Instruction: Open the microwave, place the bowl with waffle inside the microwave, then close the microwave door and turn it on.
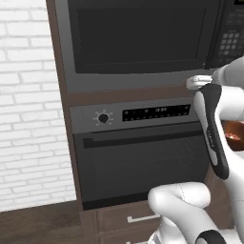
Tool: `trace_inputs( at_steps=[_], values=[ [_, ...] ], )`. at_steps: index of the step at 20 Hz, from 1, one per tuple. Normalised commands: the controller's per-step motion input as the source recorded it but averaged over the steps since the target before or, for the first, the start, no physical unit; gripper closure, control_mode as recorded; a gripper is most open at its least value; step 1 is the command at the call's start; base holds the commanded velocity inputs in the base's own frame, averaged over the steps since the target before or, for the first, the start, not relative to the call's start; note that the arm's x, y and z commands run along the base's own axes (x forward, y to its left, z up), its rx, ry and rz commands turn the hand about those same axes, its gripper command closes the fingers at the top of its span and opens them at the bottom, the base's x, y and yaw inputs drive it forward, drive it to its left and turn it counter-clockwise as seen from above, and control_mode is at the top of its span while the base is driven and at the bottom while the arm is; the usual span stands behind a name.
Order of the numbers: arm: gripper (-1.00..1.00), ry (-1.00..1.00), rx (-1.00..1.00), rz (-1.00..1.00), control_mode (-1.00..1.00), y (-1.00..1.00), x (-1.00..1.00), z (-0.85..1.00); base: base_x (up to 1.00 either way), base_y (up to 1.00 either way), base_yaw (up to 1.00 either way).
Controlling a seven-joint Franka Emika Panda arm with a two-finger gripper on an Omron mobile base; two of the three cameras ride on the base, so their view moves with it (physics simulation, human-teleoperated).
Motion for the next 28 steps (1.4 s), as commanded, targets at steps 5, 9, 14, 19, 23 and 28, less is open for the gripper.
trace_inputs(
  at_steps=[5, 9, 14, 19, 23, 28],
  values=[
    [-1.00, -0.16, 0.02, -0.09, -1.00, -0.43, 0.12, 0.64, 0.00, 0.00, 0.00],
    [-1.00, -0.07, 0.00, -0.01, -1.00, -0.17, 0.08, 0.47, 0.00, 0.00, 0.00],
    [-1.00, -0.09, 0.00, 0.00, -1.00, -0.01, 0.10, 0.34, 0.00, 0.00, 0.00],
    [-1.00, -0.09, 0.00, 0.00, -1.00, 0.00, 0.31, 0.10, 0.00, 0.00, 0.00],
    [-1.00, -0.03, 0.00, 0.00, -1.00, 0.00, 0.50, 0.00, 0.00, 0.00, 0.00],
    [-1.00, 0.00, 0.02, 0.00, -1.00, -0.01, 0.51, 0.00, 0.00, 0.00, 0.00]
  ],
)
